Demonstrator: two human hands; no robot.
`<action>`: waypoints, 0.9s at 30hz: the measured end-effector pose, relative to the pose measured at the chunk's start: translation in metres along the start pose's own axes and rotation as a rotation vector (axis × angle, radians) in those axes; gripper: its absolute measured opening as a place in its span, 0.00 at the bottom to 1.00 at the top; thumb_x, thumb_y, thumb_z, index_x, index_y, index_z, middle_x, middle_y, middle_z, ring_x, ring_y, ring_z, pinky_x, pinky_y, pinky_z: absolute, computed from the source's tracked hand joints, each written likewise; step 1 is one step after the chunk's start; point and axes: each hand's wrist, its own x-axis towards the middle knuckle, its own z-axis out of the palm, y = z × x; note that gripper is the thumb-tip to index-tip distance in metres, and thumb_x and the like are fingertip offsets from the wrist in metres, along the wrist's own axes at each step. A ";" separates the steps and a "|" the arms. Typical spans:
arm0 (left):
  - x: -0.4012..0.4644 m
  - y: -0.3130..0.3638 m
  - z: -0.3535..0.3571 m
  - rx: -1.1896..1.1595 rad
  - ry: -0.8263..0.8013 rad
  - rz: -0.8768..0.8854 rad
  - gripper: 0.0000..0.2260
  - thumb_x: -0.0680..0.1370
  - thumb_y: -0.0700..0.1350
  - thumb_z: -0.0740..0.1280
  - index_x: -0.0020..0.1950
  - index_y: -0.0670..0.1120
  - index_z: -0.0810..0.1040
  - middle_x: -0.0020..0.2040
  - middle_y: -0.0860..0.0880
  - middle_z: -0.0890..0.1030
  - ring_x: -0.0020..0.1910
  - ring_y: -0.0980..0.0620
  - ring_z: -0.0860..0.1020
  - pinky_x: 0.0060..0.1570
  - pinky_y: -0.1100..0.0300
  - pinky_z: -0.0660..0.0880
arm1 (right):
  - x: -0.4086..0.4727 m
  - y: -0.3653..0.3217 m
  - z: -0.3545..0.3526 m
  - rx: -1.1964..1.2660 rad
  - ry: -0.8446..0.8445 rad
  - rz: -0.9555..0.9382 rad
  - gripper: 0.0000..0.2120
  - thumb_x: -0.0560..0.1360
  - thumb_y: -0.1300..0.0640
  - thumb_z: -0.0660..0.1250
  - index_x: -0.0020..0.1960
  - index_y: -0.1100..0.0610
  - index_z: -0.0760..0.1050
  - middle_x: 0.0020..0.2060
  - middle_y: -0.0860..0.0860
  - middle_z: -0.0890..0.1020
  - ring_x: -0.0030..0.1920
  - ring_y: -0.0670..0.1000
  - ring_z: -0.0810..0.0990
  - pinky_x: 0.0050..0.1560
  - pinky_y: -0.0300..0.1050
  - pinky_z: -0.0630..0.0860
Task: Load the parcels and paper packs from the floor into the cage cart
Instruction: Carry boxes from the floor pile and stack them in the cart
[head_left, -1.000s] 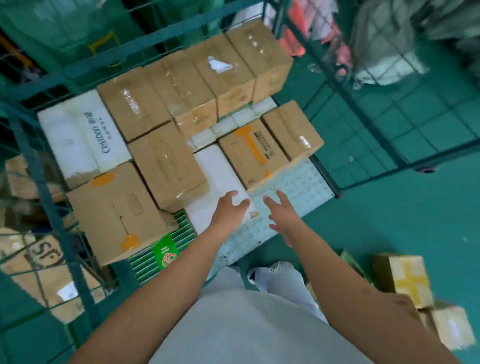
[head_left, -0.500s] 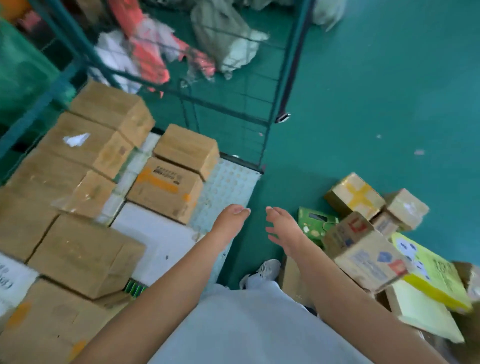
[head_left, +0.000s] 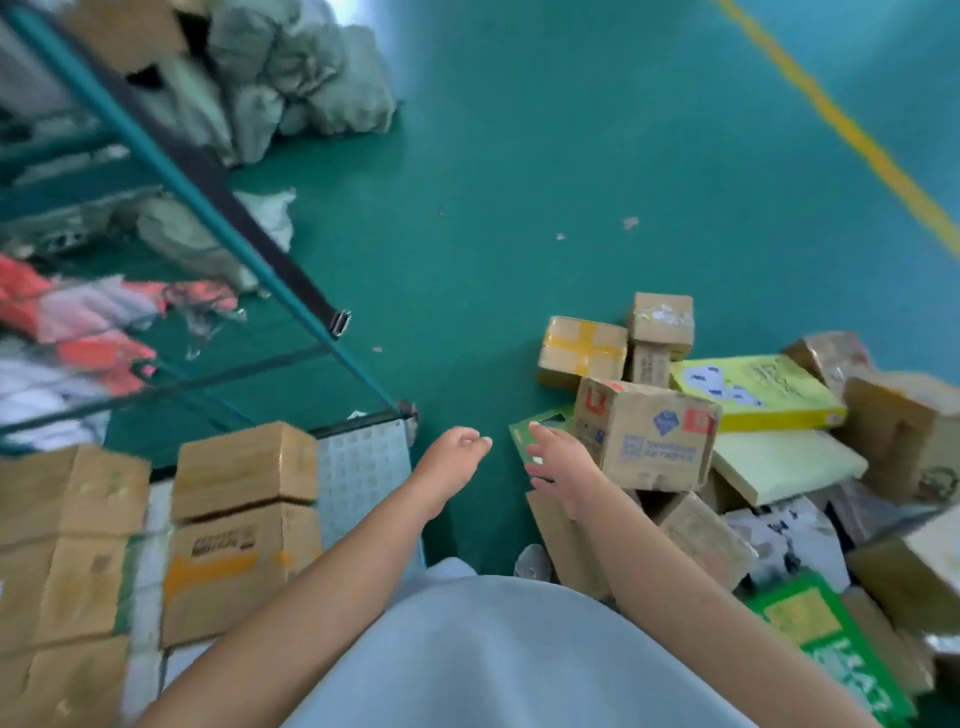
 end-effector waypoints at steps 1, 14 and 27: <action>0.004 0.007 0.006 0.040 -0.014 0.013 0.19 0.83 0.53 0.65 0.72 0.47 0.75 0.69 0.50 0.77 0.60 0.53 0.74 0.59 0.60 0.67 | -0.002 0.000 -0.009 0.047 0.007 0.000 0.16 0.87 0.49 0.57 0.72 0.52 0.68 0.65 0.55 0.77 0.58 0.56 0.80 0.60 0.49 0.78; 0.034 0.085 0.116 0.492 -0.314 0.150 0.20 0.84 0.54 0.63 0.74 0.49 0.71 0.70 0.49 0.75 0.61 0.51 0.73 0.58 0.55 0.69 | -0.005 0.055 -0.129 0.616 0.276 0.031 0.21 0.85 0.48 0.60 0.75 0.56 0.68 0.65 0.55 0.79 0.60 0.54 0.78 0.67 0.53 0.75; 0.121 0.113 0.164 0.691 -0.441 0.149 0.22 0.84 0.54 0.64 0.76 0.50 0.70 0.74 0.48 0.71 0.64 0.49 0.73 0.57 0.55 0.68 | 0.051 0.082 -0.146 0.875 0.368 0.195 0.22 0.85 0.47 0.61 0.75 0.55 0.69 0.63 0.52 0.80 0.60 0.52 0.80 0.62 0.49 0.79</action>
